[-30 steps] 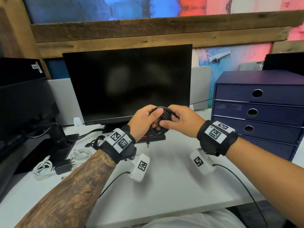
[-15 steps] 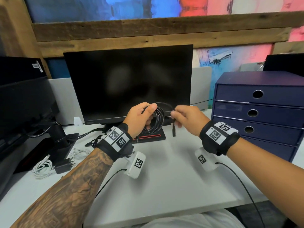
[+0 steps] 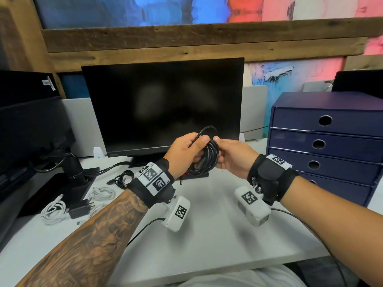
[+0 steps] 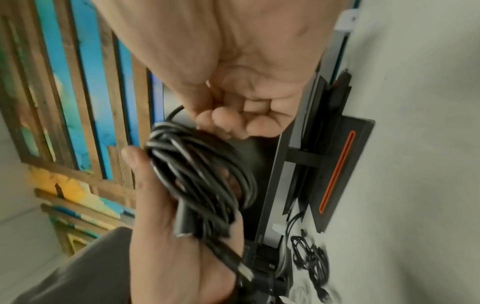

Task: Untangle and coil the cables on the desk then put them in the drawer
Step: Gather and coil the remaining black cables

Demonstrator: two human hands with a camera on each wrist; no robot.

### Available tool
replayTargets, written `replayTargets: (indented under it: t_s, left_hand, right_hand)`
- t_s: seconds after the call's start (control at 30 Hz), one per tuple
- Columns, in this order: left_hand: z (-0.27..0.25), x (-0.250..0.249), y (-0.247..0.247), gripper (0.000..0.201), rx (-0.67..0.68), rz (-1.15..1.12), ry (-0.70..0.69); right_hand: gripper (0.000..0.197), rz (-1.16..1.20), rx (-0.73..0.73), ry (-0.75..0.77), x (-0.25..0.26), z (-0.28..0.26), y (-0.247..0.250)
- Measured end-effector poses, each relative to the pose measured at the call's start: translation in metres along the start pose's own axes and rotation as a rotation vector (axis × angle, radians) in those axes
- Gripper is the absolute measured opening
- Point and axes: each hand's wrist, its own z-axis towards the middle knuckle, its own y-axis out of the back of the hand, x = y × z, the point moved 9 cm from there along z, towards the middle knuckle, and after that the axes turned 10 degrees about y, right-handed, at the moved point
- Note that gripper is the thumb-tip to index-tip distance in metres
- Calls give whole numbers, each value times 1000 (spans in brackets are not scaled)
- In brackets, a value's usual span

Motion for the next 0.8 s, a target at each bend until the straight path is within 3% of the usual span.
replayTargets:
  t_s: [0.07,0.17,0.2,0.3,0.43,0.53,0.6,0.67,0.8]
  left_hand:
    - [0,-3,3,27,-34,16,-22]
    - [1,-4,11,25,-89,32,-49]
    - [0,-3,12,25,-113,53,-57]
    - [-1,0,15,25,-182,52,-50]
    - [-2,1,21,21,-276,82,-71]
    - [1,3,39,16,-388,67,-65]
    - [2,6,70,9,-529,-51,-62]
    - [5,14,98,15,-600,-166,-33]
    - [11,22,102,15,-523,-218,26]
  right_hand:
    - [36,-5,51,-37,-6,-6,-11]
    - [71,-47,129,-80,-8,-14,-26]
    - [71,-75,147,-79,-7,-16,-30]
    - [39,-171,193,-17,0,-21,-38]
    - [49,-215,51,58,7,-17,-34]
    - [54,-318,27,76,9,-15,-31]
    - [45,-674,68,213,20,-16,-29]
    - [29,-1120,122,383,29,-20,-31]
    - [27,-1344,66,459,34,-12,-16]
